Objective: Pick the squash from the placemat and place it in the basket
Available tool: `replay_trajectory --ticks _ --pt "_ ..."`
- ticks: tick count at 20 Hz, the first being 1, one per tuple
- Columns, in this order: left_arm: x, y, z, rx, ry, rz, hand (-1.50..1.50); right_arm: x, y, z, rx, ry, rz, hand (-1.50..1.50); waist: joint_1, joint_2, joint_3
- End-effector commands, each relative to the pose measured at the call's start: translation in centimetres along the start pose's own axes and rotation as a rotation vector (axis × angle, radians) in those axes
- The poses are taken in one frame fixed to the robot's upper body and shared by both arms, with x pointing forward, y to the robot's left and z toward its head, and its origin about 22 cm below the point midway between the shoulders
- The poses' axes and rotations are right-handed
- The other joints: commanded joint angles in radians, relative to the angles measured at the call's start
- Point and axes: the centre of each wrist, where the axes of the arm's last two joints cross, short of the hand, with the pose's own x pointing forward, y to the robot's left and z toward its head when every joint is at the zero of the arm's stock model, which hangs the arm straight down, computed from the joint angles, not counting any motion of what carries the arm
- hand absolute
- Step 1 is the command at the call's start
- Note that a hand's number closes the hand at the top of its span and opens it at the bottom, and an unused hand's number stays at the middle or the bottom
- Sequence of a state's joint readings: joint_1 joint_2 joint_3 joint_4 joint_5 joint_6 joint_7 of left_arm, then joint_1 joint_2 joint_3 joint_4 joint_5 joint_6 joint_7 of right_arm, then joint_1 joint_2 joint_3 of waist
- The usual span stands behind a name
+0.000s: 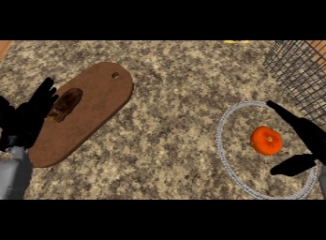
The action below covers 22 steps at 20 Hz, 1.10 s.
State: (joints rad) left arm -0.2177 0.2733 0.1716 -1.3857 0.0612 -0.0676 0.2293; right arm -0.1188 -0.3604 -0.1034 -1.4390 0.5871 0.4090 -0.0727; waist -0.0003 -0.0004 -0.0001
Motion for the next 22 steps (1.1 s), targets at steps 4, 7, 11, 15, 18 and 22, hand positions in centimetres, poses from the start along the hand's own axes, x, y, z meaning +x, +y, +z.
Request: replay_trajectory --ticks 4,7,11,15,18,22 --pt "1.0 -1.4 -0.9 -0.015 -0.002 -0.011 0.00 -3.1 1.8 0.8 0.006 0.039 0.059 -1.50 -0.001 0.001 0.000" --pt "-0.5 -0.7 -1.2 0.010 0.007 0.011 0.00 -1.7 2.6 -0.7 0.011 0.031 0.085 -1.50 -0.001 0.001 0.000" --pt "-0.6 -1.0 -0.2 0.002 -0.002 -0.006 0.00 -1.4 2.4 -1.6 0.075 0.018 0.195 1.50 0.002 0.001 0.000" --pt "0.6 -1.3 -1.0 0.005 -0.010 0.001 0.00 0.0 2.6 -1.8 0.059 0.001 0.174 1.50 -0.001 0.000 0.000" --pt "-1.5 -1.0 0.3 0.000 0.005 0.000 0.00 0.3 4.7 -2.0 0.087 -0.012 0.195 1.50 0.001 0.000 0.000" --pt "0.2 -1.9 -0.7 -0.057 -0.022 0.002 0.00 7.5 5.5 -8.9 -0.130 0.280 0.069 1.50 0.057 0.017 -0.002"
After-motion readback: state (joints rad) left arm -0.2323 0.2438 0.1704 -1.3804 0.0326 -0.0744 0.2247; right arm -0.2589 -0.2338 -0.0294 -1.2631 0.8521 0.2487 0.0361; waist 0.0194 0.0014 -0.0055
